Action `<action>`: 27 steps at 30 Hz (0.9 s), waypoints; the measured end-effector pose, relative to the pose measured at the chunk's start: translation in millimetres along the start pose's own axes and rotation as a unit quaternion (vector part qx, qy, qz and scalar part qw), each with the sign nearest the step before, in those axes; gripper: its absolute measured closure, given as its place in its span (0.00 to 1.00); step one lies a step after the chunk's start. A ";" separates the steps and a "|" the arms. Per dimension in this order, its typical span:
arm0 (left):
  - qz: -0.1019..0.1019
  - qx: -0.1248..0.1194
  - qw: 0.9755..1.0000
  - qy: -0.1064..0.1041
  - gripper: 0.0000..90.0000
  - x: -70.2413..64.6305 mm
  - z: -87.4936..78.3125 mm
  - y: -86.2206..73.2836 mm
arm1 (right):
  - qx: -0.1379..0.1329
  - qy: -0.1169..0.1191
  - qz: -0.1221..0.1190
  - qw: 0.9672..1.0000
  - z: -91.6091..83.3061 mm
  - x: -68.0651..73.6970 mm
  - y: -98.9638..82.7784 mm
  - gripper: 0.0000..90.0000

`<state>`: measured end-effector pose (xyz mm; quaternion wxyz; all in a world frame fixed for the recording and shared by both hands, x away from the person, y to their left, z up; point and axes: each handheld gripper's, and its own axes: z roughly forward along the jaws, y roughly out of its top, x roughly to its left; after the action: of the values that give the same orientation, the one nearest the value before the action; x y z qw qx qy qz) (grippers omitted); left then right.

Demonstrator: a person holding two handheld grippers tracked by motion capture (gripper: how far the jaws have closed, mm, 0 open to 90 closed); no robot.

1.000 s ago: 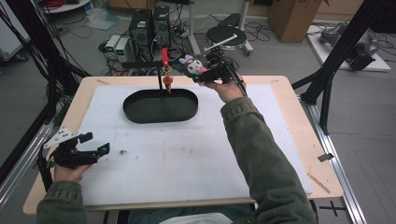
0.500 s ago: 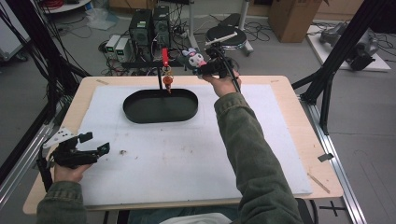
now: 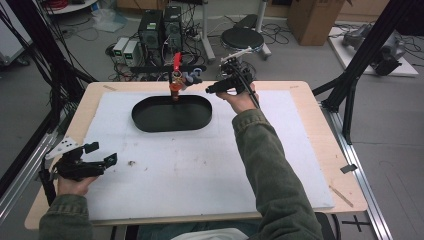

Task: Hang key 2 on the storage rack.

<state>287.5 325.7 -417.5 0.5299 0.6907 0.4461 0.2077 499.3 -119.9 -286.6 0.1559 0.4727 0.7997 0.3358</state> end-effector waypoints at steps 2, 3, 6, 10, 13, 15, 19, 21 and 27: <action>0.000 0.001 1.000 0.001 0.07 -0.3 0.1 -0.1 | 0.012 0.005 -0.001 1.000 2.6 -0.2 -2.4 0.00; -0.001 0.000 1.000 0.001 0.07 -0.3 0.2 -0.2 | 0.012 0.013 -0.007 1.000 3.9 -0.3 -5.4 0.00; -0.001 0.003 1.000 0.001 0.07 0.2 0.4 -0.3 | 0.014 0.020 -0.018 1.000 7.0 -0.3 -16.4 0.00; 0.000 0.001 1.000 0.001 0.07 0.2 0.1 -0.3 | 0.007 0.032 -0.015 0.999 7.7 -5.4 -29.1 0.00; 0.000 0.001 1.000 0.002 0.07 0.3 0.4 -0.2 | 0.003 0.034 -0.021 0.999 1.7 -6.2 -38.6 0.01; 0.000 0.002 1.000 0.002 0.07 0.1 0.5 -0.3 | -0.003 0.037 -0.020 0.999 -1.1 -7.1 -40.5 0.01; 0.000 0.001 1.000 0.003 0.07 -0.4 0.1 -0.2 | -0.007 0.034 -0.023 0.999 -10.4 -11.1 -45.2 0.01; 0.000 0.001 1.000 0.003 0.07 -0.2 0.2 -0.2 | -0.019 0.033 -0.022 0.999 -17.1 -12.6 -45.6 0.01; 0.000 0.002 1.000 0.004 0.07 -0.4 0.0 -0.2 | -0.028 0.038 -0.035 0.998 -32.2 -14.7 -48.4 0.01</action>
<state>287.1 325.3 -417.6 0.5265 0.6913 0.4484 0.2094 456.9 -160.9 -297.4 0.1503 0.4264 0.8117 0.3697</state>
